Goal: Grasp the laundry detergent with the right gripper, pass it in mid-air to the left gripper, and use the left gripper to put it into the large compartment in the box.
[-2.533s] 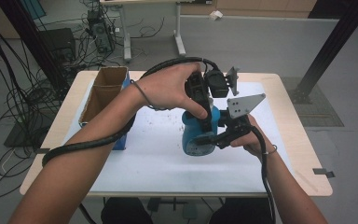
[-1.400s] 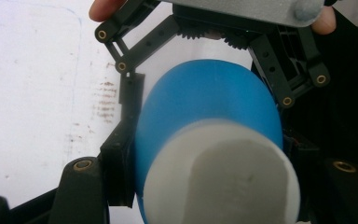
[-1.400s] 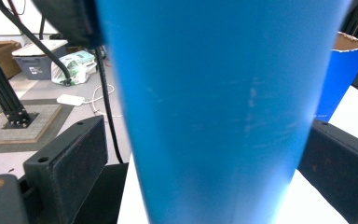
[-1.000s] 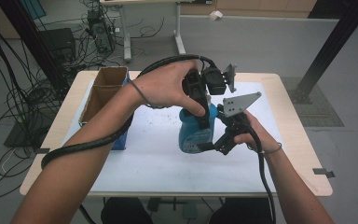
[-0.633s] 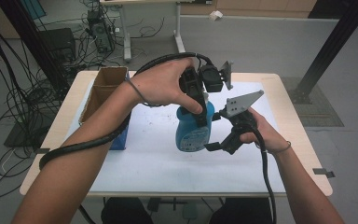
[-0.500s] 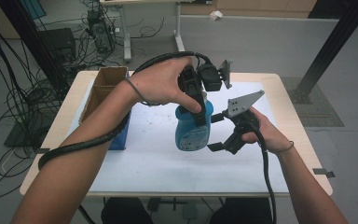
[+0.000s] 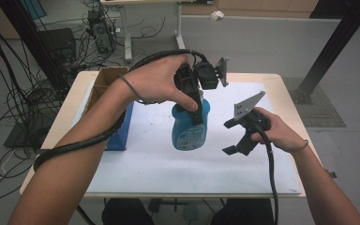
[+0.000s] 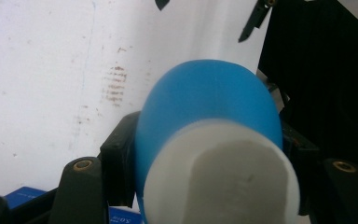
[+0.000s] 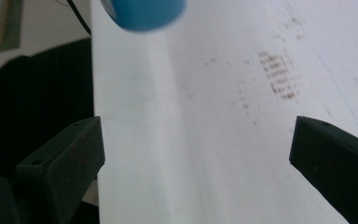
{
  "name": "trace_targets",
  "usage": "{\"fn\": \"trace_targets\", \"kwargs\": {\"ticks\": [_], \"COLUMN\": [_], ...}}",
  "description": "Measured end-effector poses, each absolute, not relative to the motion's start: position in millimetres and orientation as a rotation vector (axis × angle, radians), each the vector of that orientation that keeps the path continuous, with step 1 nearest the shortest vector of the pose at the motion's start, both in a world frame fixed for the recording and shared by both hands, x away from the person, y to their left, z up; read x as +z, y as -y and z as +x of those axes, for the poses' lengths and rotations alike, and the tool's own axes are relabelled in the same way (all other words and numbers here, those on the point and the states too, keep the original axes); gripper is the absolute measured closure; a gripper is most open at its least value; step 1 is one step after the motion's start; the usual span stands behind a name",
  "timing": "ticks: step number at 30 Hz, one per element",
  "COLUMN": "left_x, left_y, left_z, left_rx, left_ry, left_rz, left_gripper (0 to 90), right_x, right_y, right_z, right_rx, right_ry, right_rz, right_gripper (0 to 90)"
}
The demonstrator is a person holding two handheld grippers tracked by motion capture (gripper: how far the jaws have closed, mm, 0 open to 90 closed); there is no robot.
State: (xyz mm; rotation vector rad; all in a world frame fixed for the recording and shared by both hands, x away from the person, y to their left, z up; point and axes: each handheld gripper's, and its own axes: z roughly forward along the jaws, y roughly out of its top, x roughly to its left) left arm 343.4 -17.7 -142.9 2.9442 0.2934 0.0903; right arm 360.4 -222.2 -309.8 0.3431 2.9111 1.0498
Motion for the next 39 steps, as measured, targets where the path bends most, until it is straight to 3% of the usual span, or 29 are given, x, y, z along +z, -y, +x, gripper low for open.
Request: {"fn": "trace_targets", "kwargs": {"ticks": [23,39], "left_x": [-137.6,-113.4], "left_y": [13.0,6.3], "left_z": [341.9,352.5], "left_rx": [0.086,0.196], "left_ry": [-0.303,-0.539], "left_rz": [2.943,2.868], "left_gripper": [37.6,37.6], "right_x": [-337.9,-339.2], "right_y": [244.4,241.4], "right_z": [375.0,375.2], "right_rx": [0.573,0.585], "right_ry": [-3.020,-3.001], "right_rz": [0.515,0.524], "right_gripper": [4.3,4.5]}}
